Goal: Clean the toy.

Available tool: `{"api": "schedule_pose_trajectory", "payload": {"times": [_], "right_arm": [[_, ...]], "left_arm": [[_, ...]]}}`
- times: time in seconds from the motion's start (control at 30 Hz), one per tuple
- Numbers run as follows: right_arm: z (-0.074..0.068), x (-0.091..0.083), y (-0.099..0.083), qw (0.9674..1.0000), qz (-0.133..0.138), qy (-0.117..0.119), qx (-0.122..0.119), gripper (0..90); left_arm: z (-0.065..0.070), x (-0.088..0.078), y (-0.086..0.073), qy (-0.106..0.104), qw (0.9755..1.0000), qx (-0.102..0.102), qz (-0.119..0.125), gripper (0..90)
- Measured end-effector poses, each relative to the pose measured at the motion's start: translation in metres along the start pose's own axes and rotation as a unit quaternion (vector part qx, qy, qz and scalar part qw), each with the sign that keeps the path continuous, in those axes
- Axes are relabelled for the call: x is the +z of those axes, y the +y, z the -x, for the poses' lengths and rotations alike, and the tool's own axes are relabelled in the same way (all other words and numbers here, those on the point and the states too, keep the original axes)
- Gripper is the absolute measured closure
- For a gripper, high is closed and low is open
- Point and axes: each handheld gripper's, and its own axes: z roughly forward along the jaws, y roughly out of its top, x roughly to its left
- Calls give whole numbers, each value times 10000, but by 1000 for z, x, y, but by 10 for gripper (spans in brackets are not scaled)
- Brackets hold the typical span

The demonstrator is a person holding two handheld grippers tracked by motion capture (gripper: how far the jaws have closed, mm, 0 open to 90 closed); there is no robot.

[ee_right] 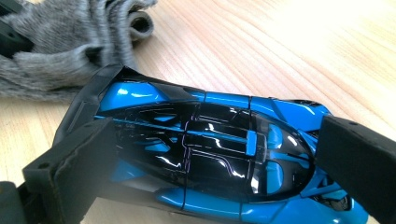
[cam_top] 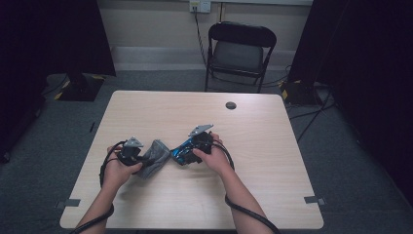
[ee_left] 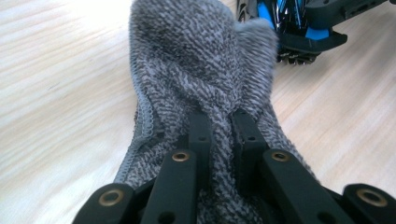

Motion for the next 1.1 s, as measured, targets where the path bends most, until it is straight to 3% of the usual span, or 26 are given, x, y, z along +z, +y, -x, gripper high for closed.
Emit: {"api": "schedule_pose_trajectory", "payload": {"times": [0.27,0.37,0.47,0.6,0.8,1.1], "right_arm": [[0,0,-1,10000,31,0,-7,0],[0,0,-1,10000,31,2,-12,0],[0,0,-1,10000,22,6,-18,0],[0,0,0,10000,-3,6,-15,0],[0,0,-1,10000,14,7,-17,0],[0,0,-1,10000,21,8,-19,0]], "left_arm": [[-9,-19,-1,115,9997,-172,158,807],[-13,-23,5,113,9989,-313,337,807],[-16,-24,13,169,9985,-315,422,807],[-19,-20,29,235,9977,-341,539,806],[-18,-9,51,243,9981,-150,548,806],[-17,14,70,174,9984,-80,528,805]]}}
